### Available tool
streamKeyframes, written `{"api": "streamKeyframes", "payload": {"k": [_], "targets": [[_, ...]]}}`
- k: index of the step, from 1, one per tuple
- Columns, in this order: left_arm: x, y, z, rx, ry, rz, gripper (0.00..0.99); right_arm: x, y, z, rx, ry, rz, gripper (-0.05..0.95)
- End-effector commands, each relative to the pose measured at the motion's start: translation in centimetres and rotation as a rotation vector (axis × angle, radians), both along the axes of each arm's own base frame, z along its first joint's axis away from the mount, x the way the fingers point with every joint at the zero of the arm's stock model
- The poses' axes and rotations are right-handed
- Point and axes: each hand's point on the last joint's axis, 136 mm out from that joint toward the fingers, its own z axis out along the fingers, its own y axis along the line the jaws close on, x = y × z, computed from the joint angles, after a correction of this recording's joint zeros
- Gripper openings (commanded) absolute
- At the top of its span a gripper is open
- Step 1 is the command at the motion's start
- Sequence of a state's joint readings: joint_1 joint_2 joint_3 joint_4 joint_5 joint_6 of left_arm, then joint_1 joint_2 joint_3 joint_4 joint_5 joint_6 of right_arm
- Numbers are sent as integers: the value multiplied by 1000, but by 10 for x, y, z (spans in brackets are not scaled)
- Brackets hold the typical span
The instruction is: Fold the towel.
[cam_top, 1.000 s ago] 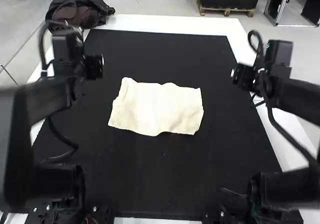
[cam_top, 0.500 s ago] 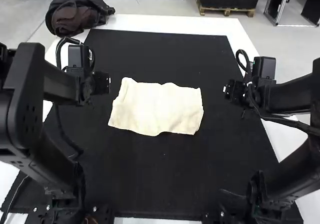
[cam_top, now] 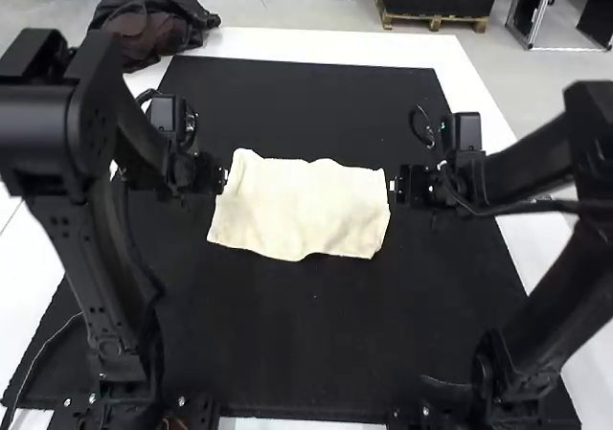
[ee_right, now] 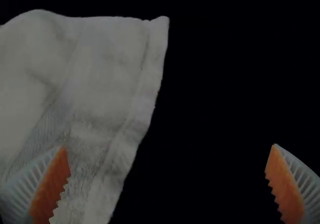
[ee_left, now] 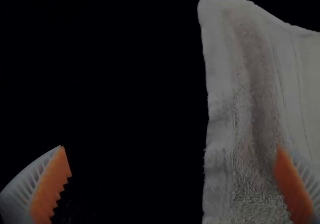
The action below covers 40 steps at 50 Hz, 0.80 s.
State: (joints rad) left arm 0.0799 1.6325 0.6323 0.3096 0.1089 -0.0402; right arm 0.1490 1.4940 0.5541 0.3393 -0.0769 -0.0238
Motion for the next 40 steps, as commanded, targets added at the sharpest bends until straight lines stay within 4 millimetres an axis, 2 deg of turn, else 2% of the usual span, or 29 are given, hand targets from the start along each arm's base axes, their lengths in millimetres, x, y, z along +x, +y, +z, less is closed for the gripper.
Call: {"api": "streamKeyframes", "payload": {"k": [1,9,25,33,40], "targets": [[18,-10,10,4,-37,-68,948,15,4,2,10,-16,-17,908],[35,-13,7,-4,-42,-98,948,26,9,-3,26,-19,-11,908],[67,-26,-15,0,-9,-135,956,52,14,-16,29,-22,-7,908],[79,-38,-23,-5,1,-156,952,57,18,-29,40,9,7,907],[85,-38,-31,-5,10,-157,952,59,20,-43,42,36,12,905]]}}
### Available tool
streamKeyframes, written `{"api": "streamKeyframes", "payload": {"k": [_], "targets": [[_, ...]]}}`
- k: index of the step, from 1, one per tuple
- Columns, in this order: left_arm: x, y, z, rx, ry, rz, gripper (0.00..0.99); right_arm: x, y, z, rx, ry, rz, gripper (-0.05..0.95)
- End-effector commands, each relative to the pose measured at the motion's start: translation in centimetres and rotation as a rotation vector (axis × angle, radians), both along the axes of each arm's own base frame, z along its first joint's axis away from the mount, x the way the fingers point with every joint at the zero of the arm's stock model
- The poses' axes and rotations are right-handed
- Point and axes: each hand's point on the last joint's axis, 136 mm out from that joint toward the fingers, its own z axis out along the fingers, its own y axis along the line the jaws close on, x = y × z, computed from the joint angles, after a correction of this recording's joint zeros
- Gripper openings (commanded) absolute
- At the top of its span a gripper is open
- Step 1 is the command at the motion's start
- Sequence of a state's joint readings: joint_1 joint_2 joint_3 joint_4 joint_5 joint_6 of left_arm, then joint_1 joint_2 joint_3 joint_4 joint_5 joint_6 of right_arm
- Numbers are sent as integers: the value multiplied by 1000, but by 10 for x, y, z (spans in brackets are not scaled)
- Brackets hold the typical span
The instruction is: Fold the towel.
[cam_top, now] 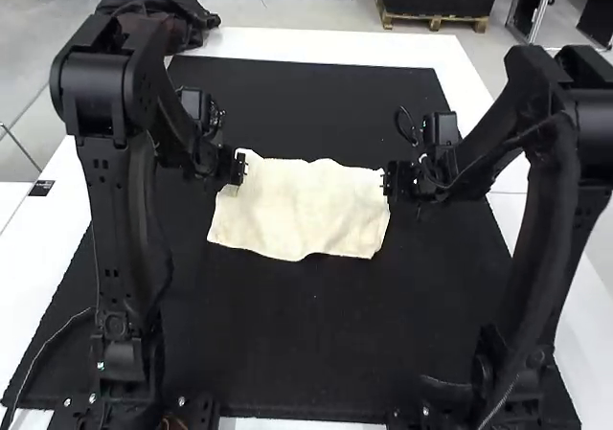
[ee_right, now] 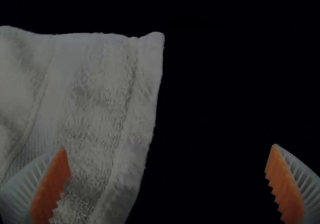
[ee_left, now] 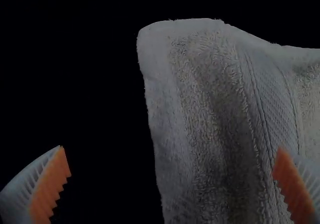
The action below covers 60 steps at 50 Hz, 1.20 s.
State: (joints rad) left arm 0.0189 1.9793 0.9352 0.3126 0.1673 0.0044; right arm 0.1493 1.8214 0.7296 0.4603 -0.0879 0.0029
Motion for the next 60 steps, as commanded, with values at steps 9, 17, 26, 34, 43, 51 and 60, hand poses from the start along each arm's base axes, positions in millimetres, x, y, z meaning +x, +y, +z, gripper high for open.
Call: {"api": "streamKeyframes", "payload": {"k": [9,17,26,34,43,51,60], "targets": [[17,-3,2,2,-23,-19,951,9,13,-13,23,19,30,905],[23,-2,6,7,-45,-16,952,16,15,-13,27,15,31,905],[26,3,3,7,-37,-6,952,24,17,-14,31,11,37,905],[25,5,-4,8,-24,-3,952,30,20,-18,32,13,41,905],[24,7,-8,7,-16,1,952,35,32,-21,31,5,63,905],[23,8,-13,6,-5,3,952,37,43,-27,28,11,82,905],[21,10,-20,9,7,4,952,39,46,-33,24,20,86,905]]}}
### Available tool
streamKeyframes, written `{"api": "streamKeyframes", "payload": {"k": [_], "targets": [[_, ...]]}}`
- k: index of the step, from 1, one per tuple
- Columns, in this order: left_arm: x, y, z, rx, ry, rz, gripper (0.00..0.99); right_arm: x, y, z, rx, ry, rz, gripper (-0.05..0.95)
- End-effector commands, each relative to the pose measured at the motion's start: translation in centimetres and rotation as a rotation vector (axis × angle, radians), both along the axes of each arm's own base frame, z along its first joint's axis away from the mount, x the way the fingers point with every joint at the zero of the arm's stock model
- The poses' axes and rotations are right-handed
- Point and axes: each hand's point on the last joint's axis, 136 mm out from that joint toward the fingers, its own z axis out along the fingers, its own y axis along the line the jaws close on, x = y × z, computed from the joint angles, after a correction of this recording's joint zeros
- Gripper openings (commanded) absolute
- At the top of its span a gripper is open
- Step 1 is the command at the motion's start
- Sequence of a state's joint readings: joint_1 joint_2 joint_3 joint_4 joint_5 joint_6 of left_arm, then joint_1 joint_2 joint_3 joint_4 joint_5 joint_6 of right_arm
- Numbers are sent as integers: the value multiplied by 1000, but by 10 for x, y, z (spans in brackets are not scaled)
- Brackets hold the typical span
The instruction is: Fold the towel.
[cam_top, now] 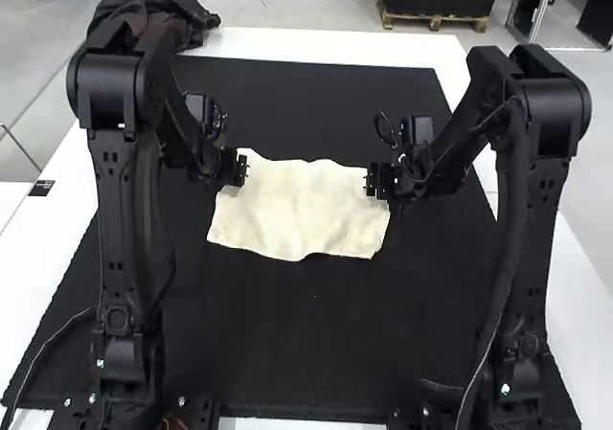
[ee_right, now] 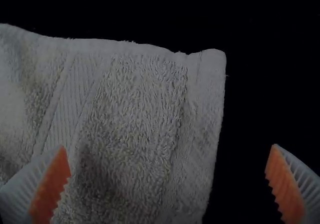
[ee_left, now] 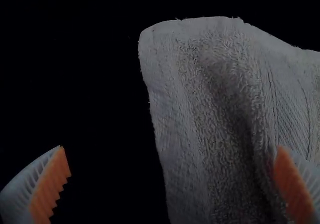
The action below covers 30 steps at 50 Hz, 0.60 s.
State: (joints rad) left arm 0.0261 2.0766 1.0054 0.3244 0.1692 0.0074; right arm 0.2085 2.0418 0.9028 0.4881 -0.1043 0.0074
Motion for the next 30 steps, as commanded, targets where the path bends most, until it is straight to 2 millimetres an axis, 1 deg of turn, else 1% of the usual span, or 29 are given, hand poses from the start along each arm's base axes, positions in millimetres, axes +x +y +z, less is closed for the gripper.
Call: {"api": "streamKeyframes", "payload": {"k": [1,12,19,23,27,28,29,30], "targets": [[6,7,-2,9,-7,2,952,4,9,-3,13,1,17,907],[3,12,-10,21,9,-1,952,3,8,-15,5,20,17,907],[1,13,-14,25,21,0,939,3,7,-18,0,23,12,907],[0,17,-17,33,28,13,882,2,9,-18,3,26,16,907],[-2,21,-22,38,40,18,784,1,12,-19,5,29,32,902],[-3,20,-24,37,44,18,741,1,14,-20,3,29,38,879],[-4,21,-26,38,50,19,687,1,15,-20,0,28,43,833],[-6,20,-29,40,58,15,607,0,15,-22,-4,30,47,782]]}}
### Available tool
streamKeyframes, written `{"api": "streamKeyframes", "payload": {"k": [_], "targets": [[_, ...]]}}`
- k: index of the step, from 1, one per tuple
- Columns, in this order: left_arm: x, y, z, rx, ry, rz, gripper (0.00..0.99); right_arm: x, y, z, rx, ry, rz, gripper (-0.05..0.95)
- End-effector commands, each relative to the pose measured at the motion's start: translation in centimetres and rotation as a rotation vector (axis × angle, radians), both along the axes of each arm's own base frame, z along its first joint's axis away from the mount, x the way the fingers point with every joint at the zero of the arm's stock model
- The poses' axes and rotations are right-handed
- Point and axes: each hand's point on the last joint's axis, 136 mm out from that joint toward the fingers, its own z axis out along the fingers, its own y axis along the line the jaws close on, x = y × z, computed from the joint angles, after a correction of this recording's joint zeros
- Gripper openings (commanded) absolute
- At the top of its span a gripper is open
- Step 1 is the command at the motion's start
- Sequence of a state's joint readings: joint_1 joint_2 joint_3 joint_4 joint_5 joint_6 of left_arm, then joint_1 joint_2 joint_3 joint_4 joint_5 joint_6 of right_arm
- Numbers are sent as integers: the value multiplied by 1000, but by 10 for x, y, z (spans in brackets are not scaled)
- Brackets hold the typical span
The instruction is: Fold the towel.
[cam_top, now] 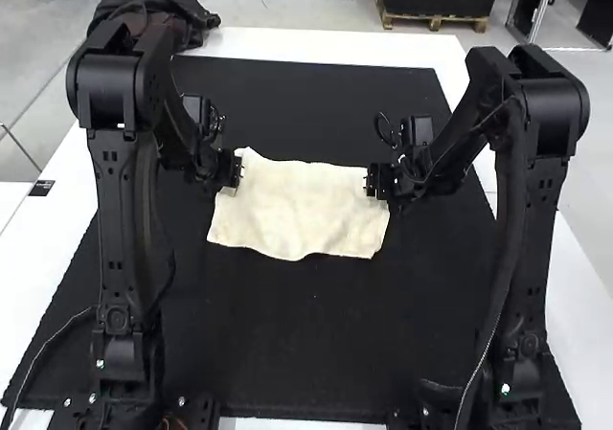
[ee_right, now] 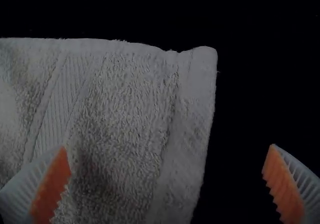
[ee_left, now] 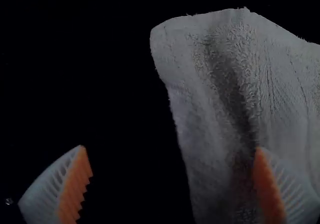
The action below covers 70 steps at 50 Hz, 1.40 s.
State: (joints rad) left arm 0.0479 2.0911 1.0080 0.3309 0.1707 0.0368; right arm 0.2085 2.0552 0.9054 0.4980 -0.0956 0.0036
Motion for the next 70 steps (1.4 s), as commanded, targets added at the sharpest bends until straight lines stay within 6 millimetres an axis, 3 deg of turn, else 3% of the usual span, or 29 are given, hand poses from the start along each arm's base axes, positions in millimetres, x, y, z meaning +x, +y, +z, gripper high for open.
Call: {"api": "streamKeyframes", "payload": {"k": [1,3,5,6,22,36,48,70], "targets": [[-8,10,-28,27,63,8,505,-2,18,-20,1,33,58,661],[-11,9,-34,31,74,2,293,-3,19,-22,-1,37,69,430],[-12,9,-37,32,75,1,26,-5,21,-24,1,41,83,118],[-13,10,-39,33,75,2,18,-6,22,-24,-1,42,86,-33],[-9,9,-29,30,25,-7,23,-8,18,-21,9,34,77,-25],[5,11,5,26,-57,-1,23,6,13,12,33,-41,48,-25],[8,17,30,17,-99,5,21,5,8,32,39,-76,39,-25],[-3,12,52,-25,-89,-29,23,3,-10,59,63,-119,-9,-26]]}}
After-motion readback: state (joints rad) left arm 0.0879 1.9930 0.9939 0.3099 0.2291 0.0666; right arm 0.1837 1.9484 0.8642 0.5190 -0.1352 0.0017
